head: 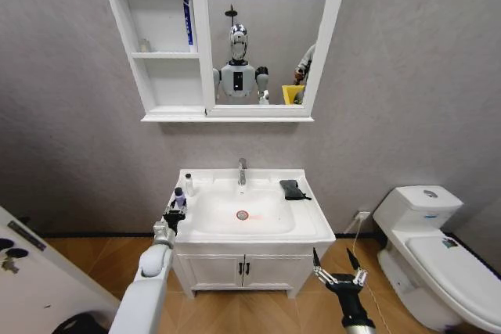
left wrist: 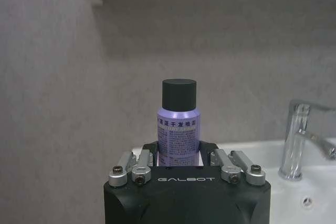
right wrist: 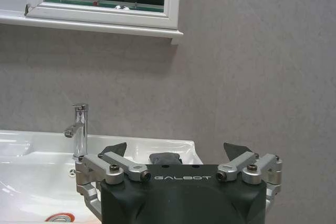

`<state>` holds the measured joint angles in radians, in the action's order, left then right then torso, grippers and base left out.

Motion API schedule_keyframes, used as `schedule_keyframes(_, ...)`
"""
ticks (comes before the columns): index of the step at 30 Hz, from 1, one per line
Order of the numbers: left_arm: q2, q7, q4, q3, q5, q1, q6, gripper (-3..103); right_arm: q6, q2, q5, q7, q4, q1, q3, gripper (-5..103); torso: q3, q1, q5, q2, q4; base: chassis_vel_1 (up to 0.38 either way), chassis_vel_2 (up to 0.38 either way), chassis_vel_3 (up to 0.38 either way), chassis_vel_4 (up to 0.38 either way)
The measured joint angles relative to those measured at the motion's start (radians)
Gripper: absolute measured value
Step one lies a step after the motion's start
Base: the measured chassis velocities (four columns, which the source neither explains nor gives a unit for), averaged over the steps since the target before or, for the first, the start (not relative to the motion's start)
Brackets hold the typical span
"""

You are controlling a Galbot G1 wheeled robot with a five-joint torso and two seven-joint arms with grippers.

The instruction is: Move facial cleanser and shampoo from washbasin to cabinet, then wipe washbasin with towel.

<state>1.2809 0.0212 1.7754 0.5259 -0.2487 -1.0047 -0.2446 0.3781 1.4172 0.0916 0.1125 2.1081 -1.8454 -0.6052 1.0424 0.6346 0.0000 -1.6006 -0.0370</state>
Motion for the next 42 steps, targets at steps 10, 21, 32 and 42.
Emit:
schedule_keyframes(10, -0.304, -0.094, 0.18, -0.025, -0.377, 0.158, -0.304, 42, 0.004, 0.002, -0.003, -0.003, -0.012, 0.011, 0.01, 100, 0.0, 0.0, -0.0002, 0.0, 0.0004, 0.0, 0.0, 0.0, 0.0)
schedule_keyframes(21, -0.574, -0.111, -0.039, -0.181, -0.669, 0.61, -0.392, 42, 0.016, 0.01, -0.005, -0.005, -0.028, 0.011, 0.008, 100, 0.0, 0.0, 0.0001, 0.0, 0.0002, 0.0, 0.0, 0.0, 0.0)
schedule_keyframes(32, -0.527, -0.141, -0.187, -0.386, -0.747, 0.904, -0.44, 42, 0.017, 0.017, -0.007, -0.004, -0.034, 0.013, 0.001, 100, 0.0, 0.0, 0.0001, 0.0, 0.0003, 0.0, 0.0, 0.0, 0.0)
schedule_keyframes(42, -0.363, -0.101, -0.438, -0.489, -0.635, 1.118, -0.425, 42, 0.036, 0.013, 0.006, -0.001, -0.053, 0.008, -0.011, 100, 0.0, 0.0, 0.0003, 0.0, 0.0003, 0.0, 0.0, 0.0, 0.0)
